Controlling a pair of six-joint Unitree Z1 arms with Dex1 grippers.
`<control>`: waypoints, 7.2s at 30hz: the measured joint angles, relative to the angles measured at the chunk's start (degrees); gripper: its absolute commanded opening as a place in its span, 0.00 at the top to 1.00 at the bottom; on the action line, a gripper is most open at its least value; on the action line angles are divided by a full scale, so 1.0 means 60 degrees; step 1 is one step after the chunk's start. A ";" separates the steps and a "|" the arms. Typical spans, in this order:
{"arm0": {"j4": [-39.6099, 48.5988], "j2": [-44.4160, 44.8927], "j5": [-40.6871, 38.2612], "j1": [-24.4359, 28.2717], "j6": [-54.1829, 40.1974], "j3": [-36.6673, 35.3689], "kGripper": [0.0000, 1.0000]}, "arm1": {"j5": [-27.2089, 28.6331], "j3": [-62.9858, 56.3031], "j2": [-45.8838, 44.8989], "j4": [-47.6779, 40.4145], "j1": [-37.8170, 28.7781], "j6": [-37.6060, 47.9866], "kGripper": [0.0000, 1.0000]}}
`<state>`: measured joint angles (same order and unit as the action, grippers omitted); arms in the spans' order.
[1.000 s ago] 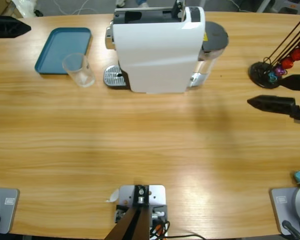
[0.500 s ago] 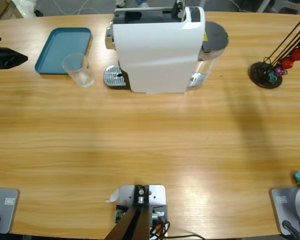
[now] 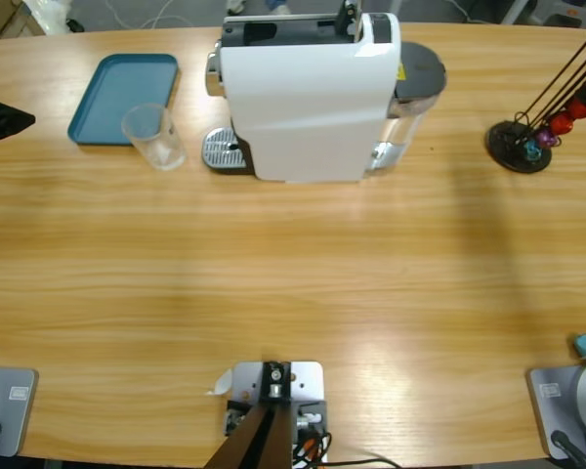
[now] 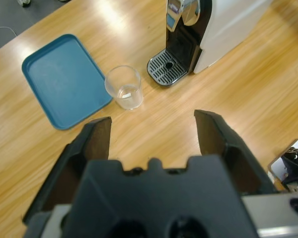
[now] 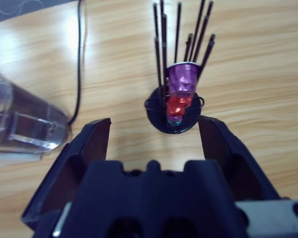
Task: Pour coffee
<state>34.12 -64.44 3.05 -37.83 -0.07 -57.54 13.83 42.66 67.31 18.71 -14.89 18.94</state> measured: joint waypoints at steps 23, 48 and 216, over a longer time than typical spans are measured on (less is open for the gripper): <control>0.0000 0.0071 0.0000 0.0130 0.0000 0.0231 0.28 | -0.0001 0.0000 0.0871 -0.0720 0.0639 -0.0020 0.37; -0.0001 0.0315 -0.0001 0.0131 -0.0003 0.0370 0.28 | 0.0283 0.0000 0.1126 -0.0879 0.0699 -0.0069 0.24; -0.0025 0.0843 -0.0284 0.0132 -0.0091 0.0547 0.28 | 0.0370 0.0394 0.1744 -0.1059 0.0737 -0.0178 1.00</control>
<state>33.97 -59.38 1.35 -37.04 -0.61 -54.26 16.05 45.03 77.77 12.36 -10.47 17.87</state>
